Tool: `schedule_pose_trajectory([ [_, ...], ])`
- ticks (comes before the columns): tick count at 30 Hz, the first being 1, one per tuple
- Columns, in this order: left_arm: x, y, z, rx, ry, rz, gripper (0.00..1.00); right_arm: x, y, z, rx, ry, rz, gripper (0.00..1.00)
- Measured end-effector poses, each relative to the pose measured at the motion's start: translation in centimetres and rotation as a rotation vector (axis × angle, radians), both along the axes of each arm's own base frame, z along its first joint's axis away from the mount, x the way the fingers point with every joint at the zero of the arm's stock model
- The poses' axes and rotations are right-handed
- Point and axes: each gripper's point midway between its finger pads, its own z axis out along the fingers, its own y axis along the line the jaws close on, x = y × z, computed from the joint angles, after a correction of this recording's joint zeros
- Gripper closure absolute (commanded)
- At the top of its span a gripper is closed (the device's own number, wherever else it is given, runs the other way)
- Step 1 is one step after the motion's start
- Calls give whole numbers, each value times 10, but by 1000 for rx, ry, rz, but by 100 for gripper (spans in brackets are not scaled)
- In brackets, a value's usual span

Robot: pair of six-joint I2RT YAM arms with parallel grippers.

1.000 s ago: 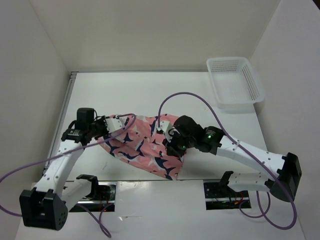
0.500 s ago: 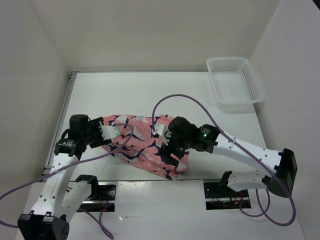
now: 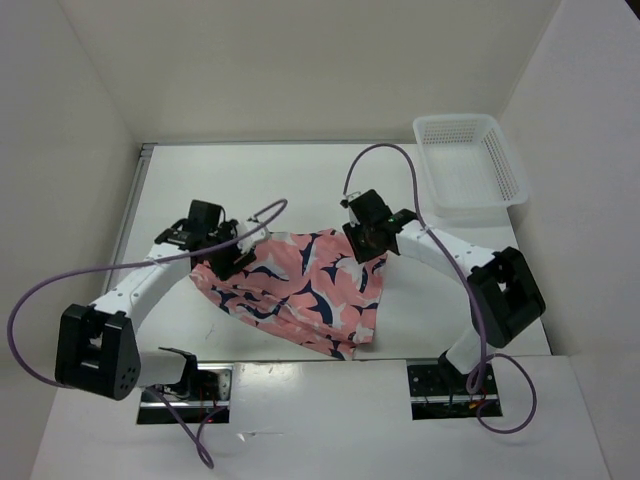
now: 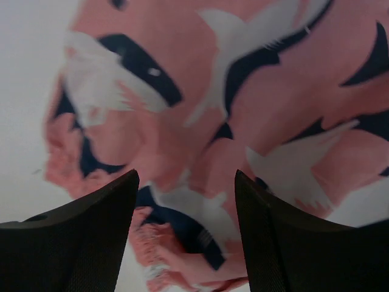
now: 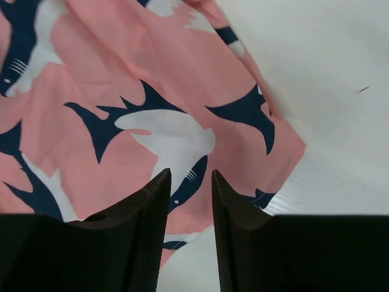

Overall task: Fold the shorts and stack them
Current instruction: Fold the shorts

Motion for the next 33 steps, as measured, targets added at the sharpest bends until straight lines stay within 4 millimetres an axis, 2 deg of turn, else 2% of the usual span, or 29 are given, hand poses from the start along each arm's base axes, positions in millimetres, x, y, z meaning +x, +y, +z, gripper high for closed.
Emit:
schedule_pose_trajectory([
  [2,-23,-4,-25,32,72,-53,28,-2,-3,-11,-10,26,-20,66],
  [4,-40,2,-43,81,121,-76,28,-3,-3,-22,-11,48,-39,68],
  [10,-62,34,-72,247,124,-88,27,-3,-5,-51,-23,107,-110,66],
  [13,-68,46,-84,301,121,-75,19,0,-8,-61,-41,111,-146,64],
  [17,-51,54,-65,340,-13,-38,14,7,-17,-60,-81,76,-188,57],
  [18,-48,56,-56,343,-57,-23,9,8,-18,-58,-86,68,-195,48],
  [20,-42,55,-35,322,-141,1,8,11,-20,-51,-88,48,-210,38],
  [22,-29,44,2,242,-224,40,6,14,-20,-35,-71,17,-222,27],
  [24,-4,29,51,126,-305,89,4,19,-19,-17,-36,-17,-240,25],
  [26,25,15,90,16,-362,143,2,24,-21,-6,0,-33,-267,25],
  [28,50,13,106,-59,-382,219,0,30,-31,-5,17,-25,-314,25],
  [30,68,18,91,-89,-338,290,0,32,-37,-14,23,7,-344,24],
  [33,74,33,41,-73,-193,381,0,31,-39,-37,11,75,-366,24],
])
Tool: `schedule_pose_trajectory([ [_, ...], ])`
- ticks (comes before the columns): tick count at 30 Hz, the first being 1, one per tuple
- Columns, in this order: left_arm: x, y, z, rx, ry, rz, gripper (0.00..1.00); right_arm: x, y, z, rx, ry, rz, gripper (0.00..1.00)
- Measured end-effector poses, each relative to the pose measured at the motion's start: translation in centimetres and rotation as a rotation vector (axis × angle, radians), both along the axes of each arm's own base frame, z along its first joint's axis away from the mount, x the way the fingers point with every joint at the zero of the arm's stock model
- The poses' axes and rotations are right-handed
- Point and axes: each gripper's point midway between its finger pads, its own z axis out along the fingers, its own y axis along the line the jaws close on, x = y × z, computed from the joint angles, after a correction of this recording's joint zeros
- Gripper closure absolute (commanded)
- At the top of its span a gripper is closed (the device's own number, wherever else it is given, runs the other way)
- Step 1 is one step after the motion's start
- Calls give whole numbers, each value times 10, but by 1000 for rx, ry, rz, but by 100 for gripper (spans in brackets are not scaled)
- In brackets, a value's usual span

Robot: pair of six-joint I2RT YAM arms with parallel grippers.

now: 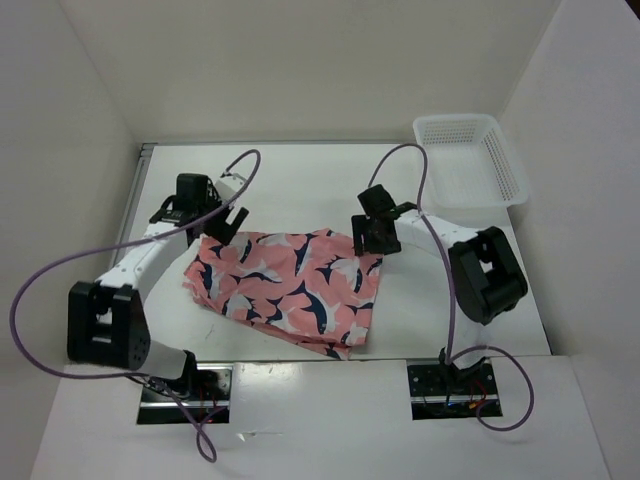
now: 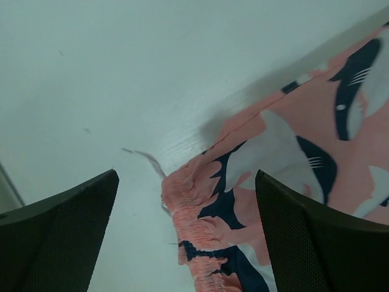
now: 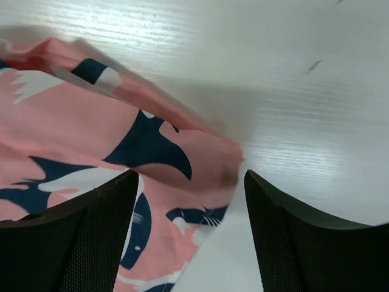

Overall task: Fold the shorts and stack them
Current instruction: Fold the shorts

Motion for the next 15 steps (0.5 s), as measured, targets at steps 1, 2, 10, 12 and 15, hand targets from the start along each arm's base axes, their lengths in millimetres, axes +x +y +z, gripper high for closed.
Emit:
schedule_pose_trajectory([
  [1,0,6,-17,-5,52,20,0,-2,2,-9,1,28,-1,24],
  [2,0,14,-34,-15,113,49,0,-5,4,-18,3,57,-2,24],
  [10,2,41,-98,-33,367,127,2,-12,19,-31,78,132,-16,65],
  [12,7,43,-111,-59,403,145,16,-10,26,-32,101,142,-11,87],
  [15,0,44,-125,-94,457,156,46,4,36,-32,121,139,-11,100],
])
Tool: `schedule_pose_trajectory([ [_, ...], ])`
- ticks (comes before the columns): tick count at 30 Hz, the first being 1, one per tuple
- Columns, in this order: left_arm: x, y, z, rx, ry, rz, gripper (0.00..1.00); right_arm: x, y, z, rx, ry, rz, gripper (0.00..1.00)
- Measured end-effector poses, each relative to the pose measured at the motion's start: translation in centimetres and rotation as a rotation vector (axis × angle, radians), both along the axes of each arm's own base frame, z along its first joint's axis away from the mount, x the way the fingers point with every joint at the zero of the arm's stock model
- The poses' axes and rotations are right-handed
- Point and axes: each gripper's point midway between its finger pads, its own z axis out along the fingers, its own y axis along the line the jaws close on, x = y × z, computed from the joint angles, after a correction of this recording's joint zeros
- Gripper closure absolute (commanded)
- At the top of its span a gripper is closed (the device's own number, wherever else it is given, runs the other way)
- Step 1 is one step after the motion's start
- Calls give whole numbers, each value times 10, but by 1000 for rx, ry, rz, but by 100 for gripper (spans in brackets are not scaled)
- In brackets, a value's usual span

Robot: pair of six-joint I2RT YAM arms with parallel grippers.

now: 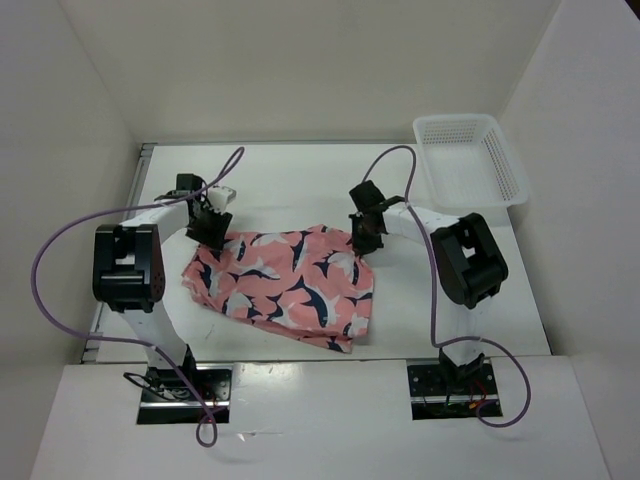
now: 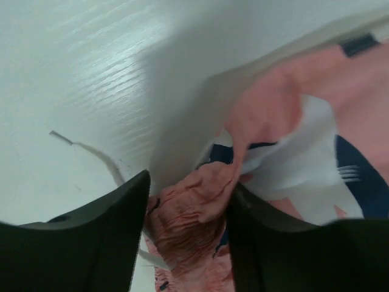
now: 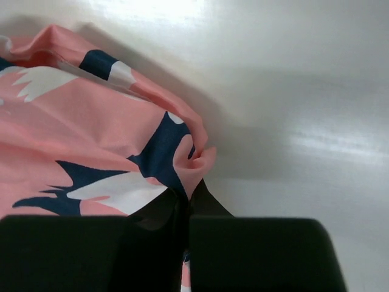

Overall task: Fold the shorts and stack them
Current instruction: Fold the shorts

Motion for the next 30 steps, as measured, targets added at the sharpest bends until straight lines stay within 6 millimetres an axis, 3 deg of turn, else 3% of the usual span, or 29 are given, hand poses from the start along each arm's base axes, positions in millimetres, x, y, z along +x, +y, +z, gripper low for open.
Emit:
schedule_pose_trajectory([
  [3,2,-6,-1,-48,21,11,65,24,3,1,-9,-34,-3,100],
  [6,19,-18,7,-123,5,28,65,65,-5,5,-50,-104,-21,100],
  [8,34,-25,16,-177,-14,55,64,96,-11,10,-77,-160,-36,95],
  [9,43,-29,22,-202,-29,69,58,112,-13,15,-86,-195,-44,72],
  [11,61,-34,31,-246,-63,99,20,142,-17,27,-104,-266,-58,35],
  [12,66,-36,35,-263,-74,109,16,152,-19,33,-108,-294,-69,18],
  [15,76,-40,40,-303,-89,155,10,169,-21,53,-121,-363,-72,10],
  [17,76,-38,38,-297,-82,183,7,167,-22,66,-119,-382,-73,10],
  [19,75,-32,38,-279,-83,215,4,152,-27,81,-112,-391,-78,13],
  [21,69,-23,41,-255,-76,246,3,117,-39,98,-101,-379,-92,19],
  [22,65,-19,45,-246,-73,258,0,97,-46,109,-91,-375,-100,28],
  [25,45,-12,71,-223,-81,273,0,51,-55,136,-28,-388,-110,44],
  [28,21,-21,97,-208,-106,236,0,22,-56,132,15,-365,-104,60],
  [30,-1,-36,103,-197,-107,189,0,9,-53,109,34,-306,-83,69],
])
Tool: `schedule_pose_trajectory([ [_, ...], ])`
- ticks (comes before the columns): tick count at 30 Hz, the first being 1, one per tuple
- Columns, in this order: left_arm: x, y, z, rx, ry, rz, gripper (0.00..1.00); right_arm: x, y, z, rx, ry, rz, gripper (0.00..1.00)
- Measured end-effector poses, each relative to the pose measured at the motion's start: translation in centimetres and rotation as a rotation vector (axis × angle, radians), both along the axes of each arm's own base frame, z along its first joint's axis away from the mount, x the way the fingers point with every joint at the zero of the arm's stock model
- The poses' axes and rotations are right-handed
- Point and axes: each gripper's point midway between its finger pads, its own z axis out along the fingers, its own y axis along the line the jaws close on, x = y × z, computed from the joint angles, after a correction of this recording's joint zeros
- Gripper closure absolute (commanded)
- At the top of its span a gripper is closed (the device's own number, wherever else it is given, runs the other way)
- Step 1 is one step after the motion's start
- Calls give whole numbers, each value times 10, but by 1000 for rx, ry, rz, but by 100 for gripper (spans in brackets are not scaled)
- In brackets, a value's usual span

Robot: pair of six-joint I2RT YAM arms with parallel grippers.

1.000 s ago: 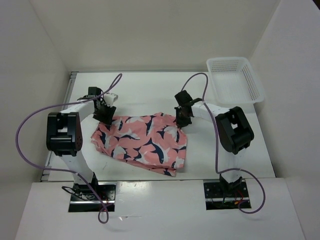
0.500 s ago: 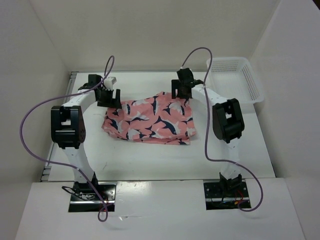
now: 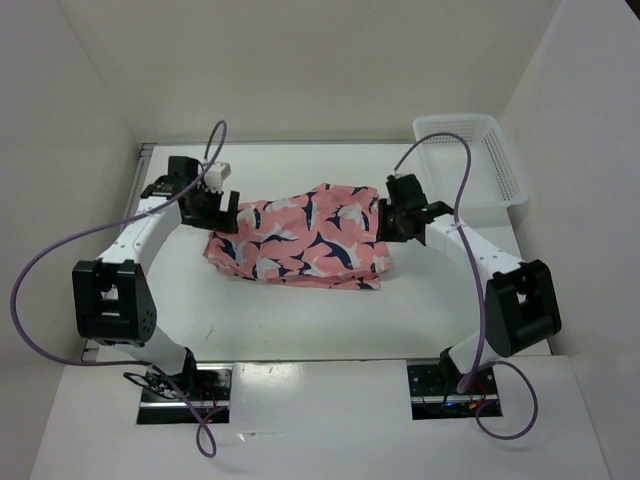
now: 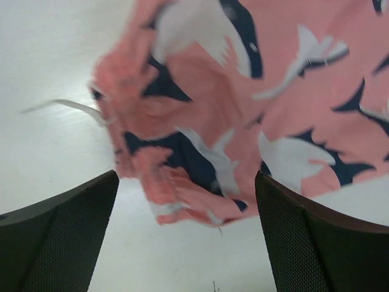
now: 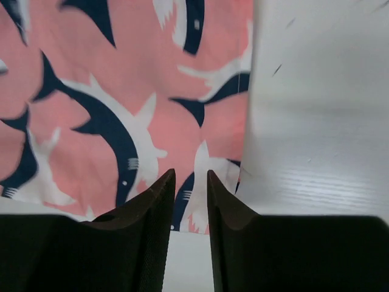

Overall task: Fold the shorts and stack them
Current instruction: Fold the shorts

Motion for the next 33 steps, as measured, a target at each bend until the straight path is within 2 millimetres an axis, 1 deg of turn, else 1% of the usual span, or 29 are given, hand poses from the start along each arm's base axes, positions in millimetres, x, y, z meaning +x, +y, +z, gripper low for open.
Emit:
schedule_pose_trajectory([
  [2,-19,-13,-8,10,30,-49,0,-13,2,-29,0,78,29,73],
  [3,-27,-19,-17,13,54,-70,0,-18,3,-41,-4,109,42,78],
  [5,-42,-22,-38,18,120,-83,0,-25,4,-61,-7,156,69,81],
  [6,-48,-20,-49,24,155,-79,0,-29,5,-67,-4,173,79,84],
  [9,-57,-14,-78,56,245,-66,0,-39,10,-78,20,213,105,87],
  [11,-61,-12,-90,83,281,-66,0,-47,12,-84,30,235,113,89],
  [13,-64,-12,-97,122,299,-72,0,-60,13,-91,33,270,119,89],
  [15,-65,-12,-99,161,299,-78,0,-67,13,-95,35,291,119,90],
  [18,-64,-13,-99,202,292,-84,0,-71,19,-97,39,300,131,90],
  [19,-64,-12,-99,211,291,-83,0,-74,24,-97,37,303,145,87],
  [21,-64,-10,-99,223,289,-78,0,-87,43,-99,24,309,213,82],
  [23,-63,-10,-99,222,288,-78,0,-111,74,-99,29,322,318,77],
  [25,-62,-11,-96,217,282,-79,0,-130,91,-100,28,339,389,74],
  [26,-62,-12,-93,213,274,-80,0,-134,93,-101,28,345,397,65],
  [28,-61,-12,-83,199,254,-79,0,-132,90,-105,23,356,373,56],
  [29,-60,-13,-77,191,245,-78,0,-132,88,-107,17,364,363,54],
  [30,-58,-13,-68,181,230,-74,0,-131,87,-108,18,370,354,54],
  [32,-52,-7,-51,163,195,-52,0,-127,86,-104,9,365,352,54],
  [33,-49,-2,-42,154,177,-35,0,-125,88,-98,9,362,363,54],
])
